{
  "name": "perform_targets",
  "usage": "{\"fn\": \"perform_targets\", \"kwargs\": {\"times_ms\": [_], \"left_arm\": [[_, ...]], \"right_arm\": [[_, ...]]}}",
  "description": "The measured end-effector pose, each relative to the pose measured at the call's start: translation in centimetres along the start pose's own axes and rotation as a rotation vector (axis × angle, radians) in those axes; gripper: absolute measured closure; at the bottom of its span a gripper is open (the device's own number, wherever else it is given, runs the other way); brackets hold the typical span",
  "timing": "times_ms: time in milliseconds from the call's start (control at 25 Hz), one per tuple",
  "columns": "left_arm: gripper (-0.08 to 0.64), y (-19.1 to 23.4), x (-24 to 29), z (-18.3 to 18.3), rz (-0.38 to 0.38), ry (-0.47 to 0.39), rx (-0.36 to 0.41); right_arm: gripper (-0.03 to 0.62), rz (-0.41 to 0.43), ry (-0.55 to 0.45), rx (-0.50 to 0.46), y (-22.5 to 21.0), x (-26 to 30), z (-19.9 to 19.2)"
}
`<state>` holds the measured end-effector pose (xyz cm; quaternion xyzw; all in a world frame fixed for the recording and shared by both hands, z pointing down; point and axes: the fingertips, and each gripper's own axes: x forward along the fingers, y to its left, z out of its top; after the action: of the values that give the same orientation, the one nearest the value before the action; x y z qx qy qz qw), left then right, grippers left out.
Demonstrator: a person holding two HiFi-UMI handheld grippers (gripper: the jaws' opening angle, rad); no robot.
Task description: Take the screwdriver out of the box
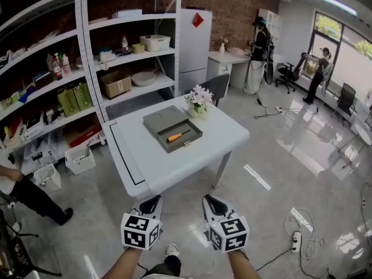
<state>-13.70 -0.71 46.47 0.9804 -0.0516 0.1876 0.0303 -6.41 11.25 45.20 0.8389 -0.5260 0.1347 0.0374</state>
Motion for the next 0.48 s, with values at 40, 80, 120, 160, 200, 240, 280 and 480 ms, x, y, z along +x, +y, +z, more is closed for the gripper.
{"fn": "perform_targets", "kwargs": {"times_ms": [40, 80, 120, 160, 200, 240, 280, 480], "left_arm": [[0.557, 0.3, 0.7, 0.3, -0.002, 0.001, 0.001], [0.557, 0.7, 1.4, 0.6, -0.006, 0.001, 0.001], [0.557, 1.0, 2.1, 0.8, -0.009, 0.003, 0.002], [0.557, 1.5, 2.9, 1.1, -0.011, 0.004, 0.002], [0.557, 1.9, 3.6, 1.4, -0.013, 0.005, 0.0], [0.557, 2.4, 4.3, 1.6, -0.015, 0.007, -0.002], [0.557, 2.8, 5.0, 1.7, -0.018, 0.009, -0.004], [0.557, 5.0, 8.3, 2.8, -0.031, 0.018, -0.011]], "right_arm": [[0.578, -0.001, 0.003, -0.002, -0.4, 0.6, 0.1], [0.577, -0.003, 0.007, -0.003, -0.8, 1.3, 0.3], [0.574, -0.005, 0.011, -0.002, -1.3, 2.0, 0.4], [0.569, -0.006, 0.014, -0.001, -1.7, 2.7, 0.6], [0.568, -0.007, 0.017, 0.0, -2.0, 3.5, 0.7], [0.566, -0.008, 0.02, 0.0, -2.4, 4.2, 0.9], [0.558, -0.01, 0.024, -0.001, -2.7, 5.0, 1.0], [0.534, -0.021, 0.043, -0.006, -4.5, 8.5, 2.0]]}}
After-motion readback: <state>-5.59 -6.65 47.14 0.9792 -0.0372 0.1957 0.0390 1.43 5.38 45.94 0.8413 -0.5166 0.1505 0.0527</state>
